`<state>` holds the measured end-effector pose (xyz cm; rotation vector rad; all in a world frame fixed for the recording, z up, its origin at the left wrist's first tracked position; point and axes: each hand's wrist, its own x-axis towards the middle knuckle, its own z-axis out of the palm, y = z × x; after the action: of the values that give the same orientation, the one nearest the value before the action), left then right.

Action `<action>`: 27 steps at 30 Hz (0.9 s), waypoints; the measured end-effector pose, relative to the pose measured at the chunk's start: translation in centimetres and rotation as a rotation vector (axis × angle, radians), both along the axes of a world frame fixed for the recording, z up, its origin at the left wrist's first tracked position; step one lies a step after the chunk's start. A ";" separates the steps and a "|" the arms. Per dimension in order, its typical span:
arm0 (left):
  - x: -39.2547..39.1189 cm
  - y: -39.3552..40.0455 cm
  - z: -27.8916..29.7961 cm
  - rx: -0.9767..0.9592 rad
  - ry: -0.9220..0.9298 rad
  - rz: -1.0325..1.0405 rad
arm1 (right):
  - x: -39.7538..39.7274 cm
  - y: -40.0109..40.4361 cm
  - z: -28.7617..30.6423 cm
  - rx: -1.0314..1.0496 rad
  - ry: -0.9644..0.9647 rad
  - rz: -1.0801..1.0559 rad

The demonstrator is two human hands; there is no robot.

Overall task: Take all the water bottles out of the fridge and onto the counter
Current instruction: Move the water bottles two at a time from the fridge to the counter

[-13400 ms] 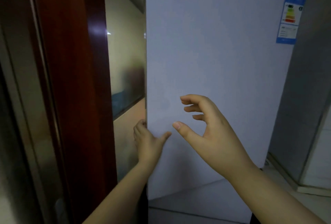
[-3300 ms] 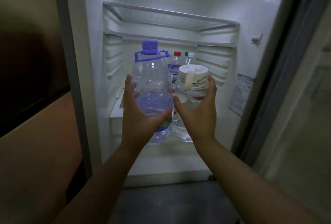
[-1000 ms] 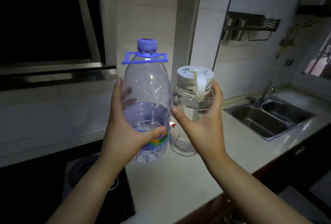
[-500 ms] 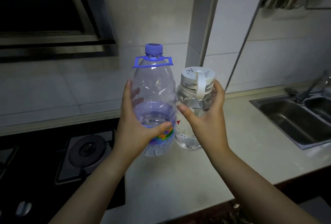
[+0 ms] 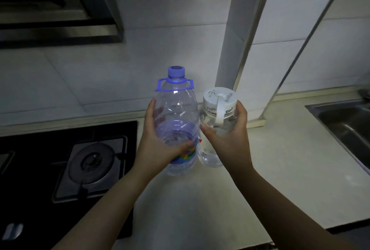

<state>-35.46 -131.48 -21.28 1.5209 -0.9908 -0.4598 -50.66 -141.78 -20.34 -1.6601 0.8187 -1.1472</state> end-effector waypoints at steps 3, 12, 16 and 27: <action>0.1 -2.1 -2.3 0.053 0.026 0.051 | 0.4 -2.5 -2.1 -0.008 0.062 0.011; -0.3 -8.7 -7.4 0.204 -0.059 0.181 | 0.1 -9.6 -7.6 -0.022 0.193 0.067; -0.7 -11.2 -10.0 0.266 -0.010 0.260 | 0.0 -12.5 -10.2 -0.024 0.252 0.109; 0.0 -14.3 -15.7 0.325 0.042 0.328 | 1.3 -16.1 -16.2 -0.023 0.294 0.217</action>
<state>-35.48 -145.82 -37.01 1.9178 -0.6357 -0.4291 -49.41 -157.84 -36.57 -1.9132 0.7837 -0.7764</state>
